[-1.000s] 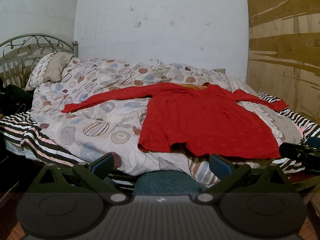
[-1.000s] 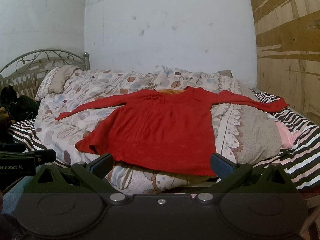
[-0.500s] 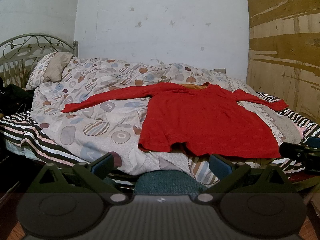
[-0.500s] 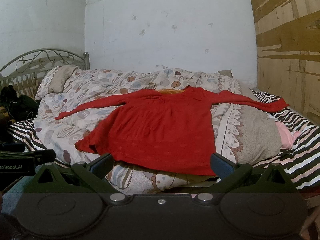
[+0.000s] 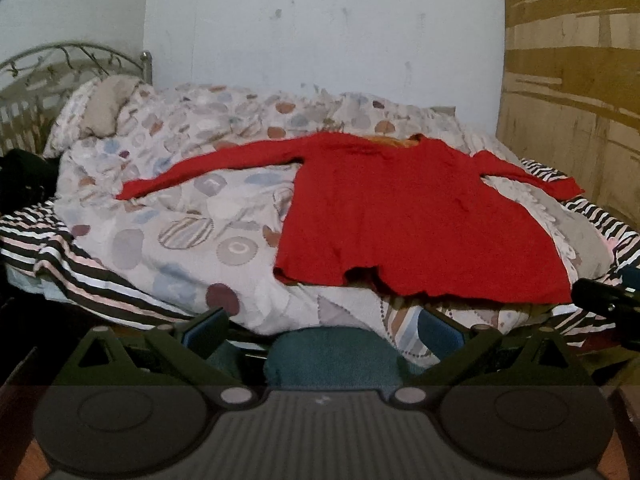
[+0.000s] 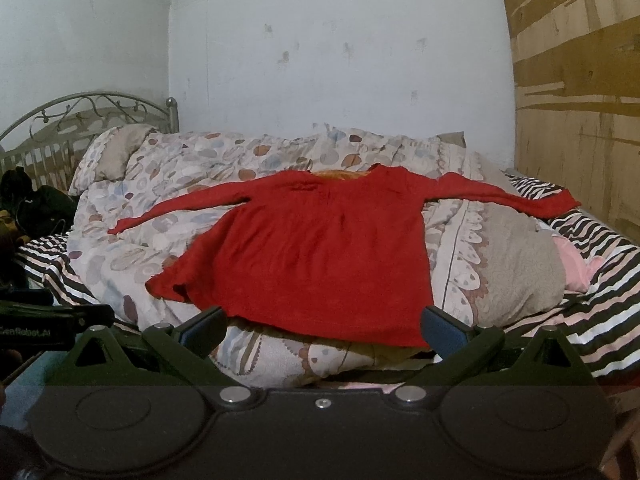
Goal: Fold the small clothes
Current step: 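Reach the right gripper to the red sleeve cuff and grasp it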
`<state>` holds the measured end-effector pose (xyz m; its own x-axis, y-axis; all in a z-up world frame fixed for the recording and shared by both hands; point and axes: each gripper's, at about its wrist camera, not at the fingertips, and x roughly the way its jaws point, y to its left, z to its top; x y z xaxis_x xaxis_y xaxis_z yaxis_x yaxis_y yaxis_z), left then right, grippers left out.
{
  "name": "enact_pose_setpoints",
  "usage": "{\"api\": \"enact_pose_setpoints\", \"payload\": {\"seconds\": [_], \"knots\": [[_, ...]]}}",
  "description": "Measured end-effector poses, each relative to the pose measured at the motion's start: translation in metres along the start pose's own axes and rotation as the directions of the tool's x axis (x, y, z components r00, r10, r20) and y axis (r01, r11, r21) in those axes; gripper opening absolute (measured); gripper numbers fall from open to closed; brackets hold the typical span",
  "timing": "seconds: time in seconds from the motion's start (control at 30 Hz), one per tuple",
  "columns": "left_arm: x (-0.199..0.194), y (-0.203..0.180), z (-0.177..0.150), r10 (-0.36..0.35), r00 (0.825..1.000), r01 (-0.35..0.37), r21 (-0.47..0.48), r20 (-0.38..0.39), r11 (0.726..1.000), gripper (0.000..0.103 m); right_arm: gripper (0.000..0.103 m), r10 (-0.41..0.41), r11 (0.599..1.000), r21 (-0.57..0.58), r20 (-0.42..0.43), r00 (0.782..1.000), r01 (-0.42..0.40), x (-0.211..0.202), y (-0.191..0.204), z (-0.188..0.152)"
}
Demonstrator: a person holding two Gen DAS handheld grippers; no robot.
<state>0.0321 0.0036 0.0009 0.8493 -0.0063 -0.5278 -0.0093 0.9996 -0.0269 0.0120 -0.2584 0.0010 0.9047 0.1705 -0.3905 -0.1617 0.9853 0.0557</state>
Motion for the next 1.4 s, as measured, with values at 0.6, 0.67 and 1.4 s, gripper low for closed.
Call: {"api": "enact_pose_setpoints", "payload": {"seconds": [0.6, 0.67, 1.4], "knots": [[0.149, -0.025, 0.129, -0.042, 0.998, 0.038, 0.067, 0.057, 0.997, 0.103, 0.103, -0.083, 0.990, 0.114, -0.008, 0.997, 0.083, 0.126, -0.118, 0.078], [0.167, -0.030, 0.136, -0.062, 0.996, 0.057, 0.073, 0.064, 0.996, 0.103, 0.103, -0.094, 0.982, 0.160, -0.025, 0.995, 0.097, 0.146, -0.140, 0.088], [0.270, -0.046, 0.111, -0.076, 0.995, 0.081, 0.087, -0.067, 0.993, 0.103, 0.091, -0.426, 0.750, 0.496, -0.144, 0.893, 0.438, 0.347, -0.430, 0.141]]}}
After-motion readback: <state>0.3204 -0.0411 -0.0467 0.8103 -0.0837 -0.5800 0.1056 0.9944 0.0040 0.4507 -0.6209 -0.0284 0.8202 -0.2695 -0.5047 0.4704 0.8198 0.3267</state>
